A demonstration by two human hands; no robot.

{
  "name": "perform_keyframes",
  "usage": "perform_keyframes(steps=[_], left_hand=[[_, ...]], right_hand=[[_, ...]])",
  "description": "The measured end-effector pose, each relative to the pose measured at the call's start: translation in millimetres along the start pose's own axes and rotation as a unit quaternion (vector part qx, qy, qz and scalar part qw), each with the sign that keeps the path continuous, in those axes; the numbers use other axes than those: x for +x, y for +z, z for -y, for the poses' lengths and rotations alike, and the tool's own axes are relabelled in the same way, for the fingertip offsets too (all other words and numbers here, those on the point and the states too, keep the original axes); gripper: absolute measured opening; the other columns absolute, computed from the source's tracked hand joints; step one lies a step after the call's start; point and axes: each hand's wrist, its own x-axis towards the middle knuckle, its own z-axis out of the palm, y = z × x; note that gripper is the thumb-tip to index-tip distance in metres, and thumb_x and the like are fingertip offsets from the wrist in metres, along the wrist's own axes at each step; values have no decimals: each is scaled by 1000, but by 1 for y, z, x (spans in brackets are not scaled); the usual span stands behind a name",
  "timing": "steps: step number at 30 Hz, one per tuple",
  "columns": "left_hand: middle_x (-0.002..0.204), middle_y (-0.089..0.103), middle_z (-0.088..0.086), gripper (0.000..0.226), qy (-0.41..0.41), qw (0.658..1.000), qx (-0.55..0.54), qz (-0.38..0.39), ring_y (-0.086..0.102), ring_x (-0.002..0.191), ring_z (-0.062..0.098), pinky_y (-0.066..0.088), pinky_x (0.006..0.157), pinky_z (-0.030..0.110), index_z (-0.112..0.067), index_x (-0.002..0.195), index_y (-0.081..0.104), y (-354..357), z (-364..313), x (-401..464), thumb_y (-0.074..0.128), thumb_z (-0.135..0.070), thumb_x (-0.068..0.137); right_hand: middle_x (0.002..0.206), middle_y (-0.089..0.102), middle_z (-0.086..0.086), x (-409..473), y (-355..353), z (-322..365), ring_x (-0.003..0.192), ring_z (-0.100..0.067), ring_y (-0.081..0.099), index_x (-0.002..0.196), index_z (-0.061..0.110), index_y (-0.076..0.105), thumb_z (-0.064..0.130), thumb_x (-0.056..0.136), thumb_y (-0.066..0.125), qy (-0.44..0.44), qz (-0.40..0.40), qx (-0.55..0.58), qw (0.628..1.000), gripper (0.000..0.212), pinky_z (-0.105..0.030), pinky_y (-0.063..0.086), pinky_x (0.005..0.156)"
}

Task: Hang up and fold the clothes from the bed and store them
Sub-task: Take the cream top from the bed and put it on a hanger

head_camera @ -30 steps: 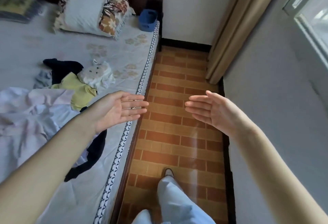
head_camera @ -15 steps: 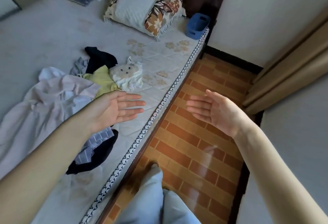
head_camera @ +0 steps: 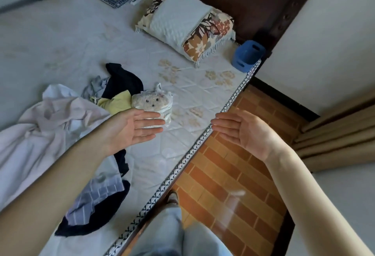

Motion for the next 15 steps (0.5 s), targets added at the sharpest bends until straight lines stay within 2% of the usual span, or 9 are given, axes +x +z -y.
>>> perform_keyframes(steps=[4,8,15], left_hand=[[119,69,12,39,-11,1000,-13,-26,68,109,26,48,96,38,-6,125,60,-21,-20,24,37,-26,102],[120,70,10,40,-16,999,-23,-47,68,109,23,50,93,35,-7,126,60,-43,-34,54,36,-27,102],[122,68,11,39,-43,991,-80,-96,67,110,26,50,94,37,-6,124,60,-78,-49,130,37,-26,102]], right_hand=[[119,71,-10,49,14,19,112,-21,67,122,7,63,35,106,30,42,31,-3,999,46,-35,47,101],[119,70,-11,103,19,31,113,-23,66,120,7,65,35,106,32,74,59,-23,995,45,-37,46,103],[120,70,-11,224,20,61,113,-23,67,118,10,66,36,104,36,127,110,-78,983,43,-36,47,102]])
